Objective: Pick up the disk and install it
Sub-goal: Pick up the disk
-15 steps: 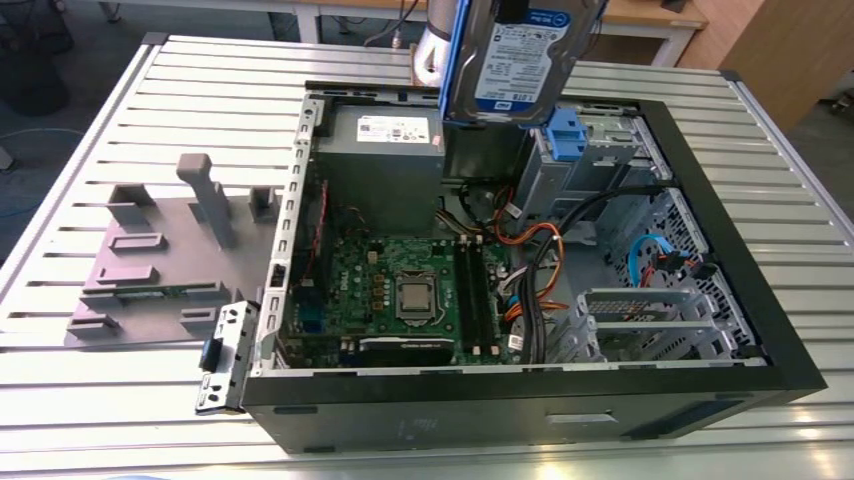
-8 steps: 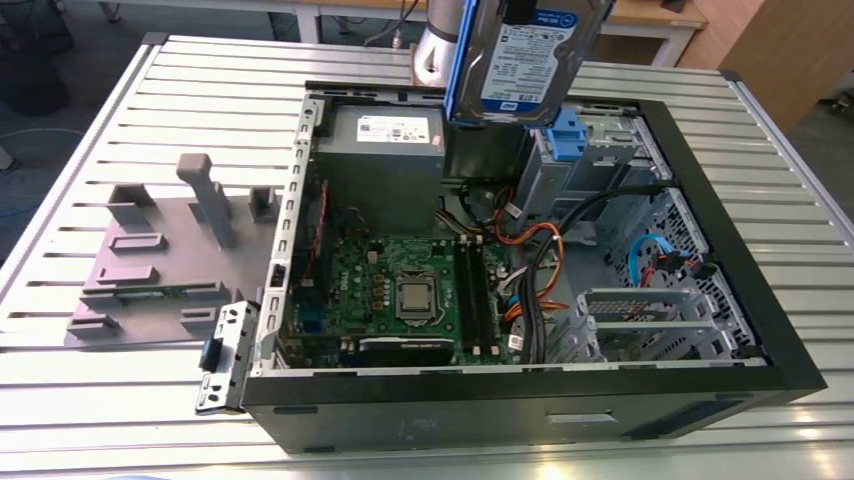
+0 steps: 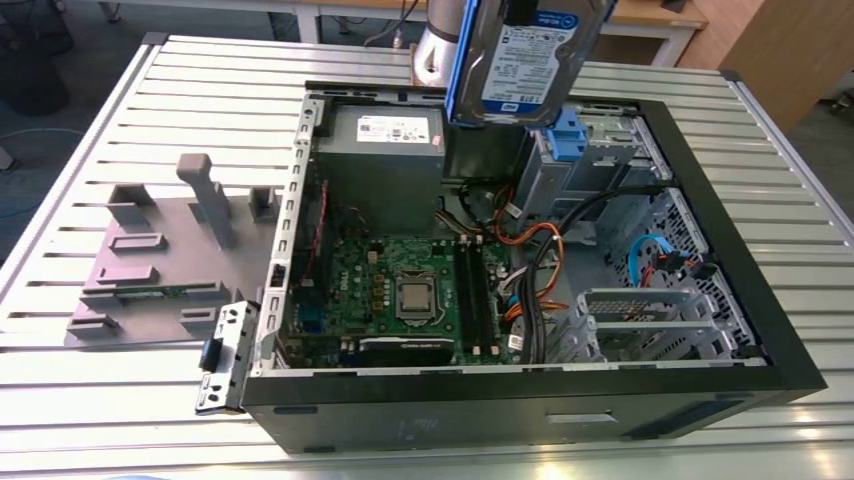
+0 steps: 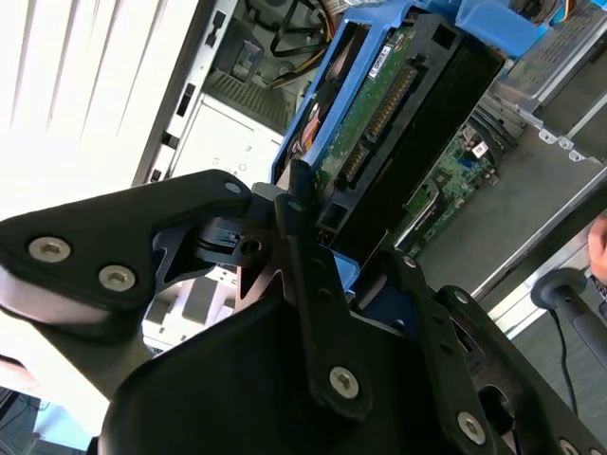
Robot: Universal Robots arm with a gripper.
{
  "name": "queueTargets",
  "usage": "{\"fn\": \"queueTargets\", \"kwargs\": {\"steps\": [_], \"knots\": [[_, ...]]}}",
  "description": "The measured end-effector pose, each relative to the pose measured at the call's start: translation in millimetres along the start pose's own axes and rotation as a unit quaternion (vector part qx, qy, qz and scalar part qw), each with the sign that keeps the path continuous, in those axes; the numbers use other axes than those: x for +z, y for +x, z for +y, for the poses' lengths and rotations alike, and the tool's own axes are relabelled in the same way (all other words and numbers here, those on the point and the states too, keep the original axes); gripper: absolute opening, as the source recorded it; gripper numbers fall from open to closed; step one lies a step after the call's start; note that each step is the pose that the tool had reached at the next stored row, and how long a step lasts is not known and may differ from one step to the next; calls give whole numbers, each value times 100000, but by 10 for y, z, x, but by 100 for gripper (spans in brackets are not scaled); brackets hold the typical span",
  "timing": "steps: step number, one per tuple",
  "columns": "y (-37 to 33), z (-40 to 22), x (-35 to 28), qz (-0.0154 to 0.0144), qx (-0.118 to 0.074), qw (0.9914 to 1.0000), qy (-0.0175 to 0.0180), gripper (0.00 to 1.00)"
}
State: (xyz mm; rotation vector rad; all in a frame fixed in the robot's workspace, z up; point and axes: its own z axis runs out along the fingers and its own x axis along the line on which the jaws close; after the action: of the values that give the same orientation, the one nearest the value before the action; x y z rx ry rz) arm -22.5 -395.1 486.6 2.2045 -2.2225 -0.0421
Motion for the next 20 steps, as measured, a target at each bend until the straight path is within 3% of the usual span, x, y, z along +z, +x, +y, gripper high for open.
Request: {"fn": "queueTargets", "kwargs": {"steps": [20], "knots": [[60, -1, 0, 4, 2, 100000, -1, 36]]}}
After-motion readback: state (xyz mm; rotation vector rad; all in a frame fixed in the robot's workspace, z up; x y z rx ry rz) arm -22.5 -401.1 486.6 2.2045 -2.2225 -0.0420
